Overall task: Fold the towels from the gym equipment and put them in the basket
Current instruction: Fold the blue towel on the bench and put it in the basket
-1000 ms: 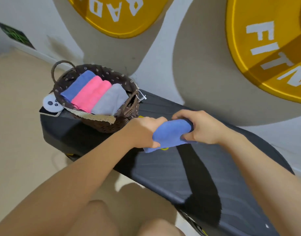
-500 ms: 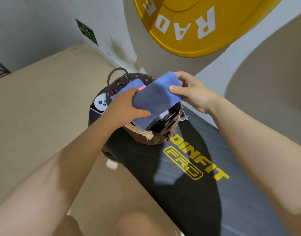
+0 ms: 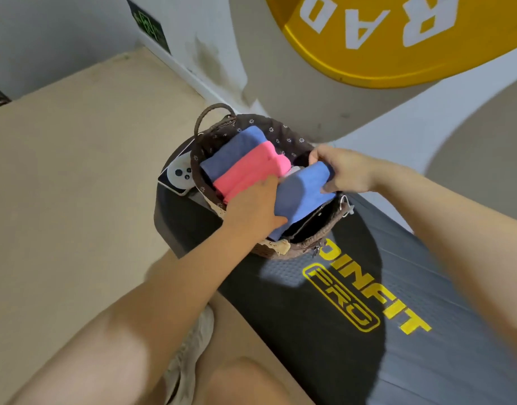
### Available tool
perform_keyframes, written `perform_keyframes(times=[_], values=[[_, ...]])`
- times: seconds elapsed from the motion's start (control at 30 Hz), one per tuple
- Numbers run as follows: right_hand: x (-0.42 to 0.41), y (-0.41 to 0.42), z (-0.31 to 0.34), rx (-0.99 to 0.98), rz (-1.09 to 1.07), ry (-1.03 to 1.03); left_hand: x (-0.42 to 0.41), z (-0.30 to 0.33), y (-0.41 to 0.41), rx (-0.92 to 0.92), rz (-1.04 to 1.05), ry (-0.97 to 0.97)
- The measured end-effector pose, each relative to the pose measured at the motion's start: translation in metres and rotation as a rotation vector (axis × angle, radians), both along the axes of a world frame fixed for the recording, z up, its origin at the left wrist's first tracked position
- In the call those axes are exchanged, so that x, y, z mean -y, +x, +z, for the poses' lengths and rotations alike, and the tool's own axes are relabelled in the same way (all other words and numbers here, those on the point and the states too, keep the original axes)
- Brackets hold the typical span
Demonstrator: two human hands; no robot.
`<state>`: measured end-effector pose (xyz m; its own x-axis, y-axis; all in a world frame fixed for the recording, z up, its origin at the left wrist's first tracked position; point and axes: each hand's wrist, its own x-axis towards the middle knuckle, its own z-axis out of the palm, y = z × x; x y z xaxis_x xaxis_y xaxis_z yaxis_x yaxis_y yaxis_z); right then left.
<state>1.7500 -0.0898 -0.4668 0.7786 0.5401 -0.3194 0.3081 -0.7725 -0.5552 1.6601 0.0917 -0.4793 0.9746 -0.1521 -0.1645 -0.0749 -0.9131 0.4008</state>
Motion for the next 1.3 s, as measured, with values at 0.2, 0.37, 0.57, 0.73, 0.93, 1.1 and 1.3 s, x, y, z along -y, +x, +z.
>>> perform_keyframes(times=[0.2,0.37,0.57,0.73,0.93,1.1,1.3], values=[[-0.011,0.001,0.001,0.191,0.284,-0.417,0.005,-0.002,0.004,-0.096,-0.083,0.055],[-0.02,0.001,-0.01,0.344,0.401,-0.643,0.0,-0.001,0.001,-0.229,-0.084,-0.028],[-0.019,0.0,-0.011,0.283,0.401,-0.555,0.008,-0.008,0.003,-0.266,-0.04,0.129],[-0.026,-0.005,-0.012,0.364,0.419,-0.684,0.018,-0.018,0.005,-0.162,-0.052,0.308],[-0.034,-0.009,-0.019,0.53,0.458,-0.822,-0.013,-0.021,-0.002,-0.094,-0.229,0.068],[-0.025,-0.007,-0.012,0.271,0.382,-0.639,-0.008,-0.016,0.004,-0.161,-0.201,0.206],[-0.019,-0.014,-0.005,0.282,0.396,-0.321,0.004,-0.026,0.0,-0.127,-0.147,0.337]])
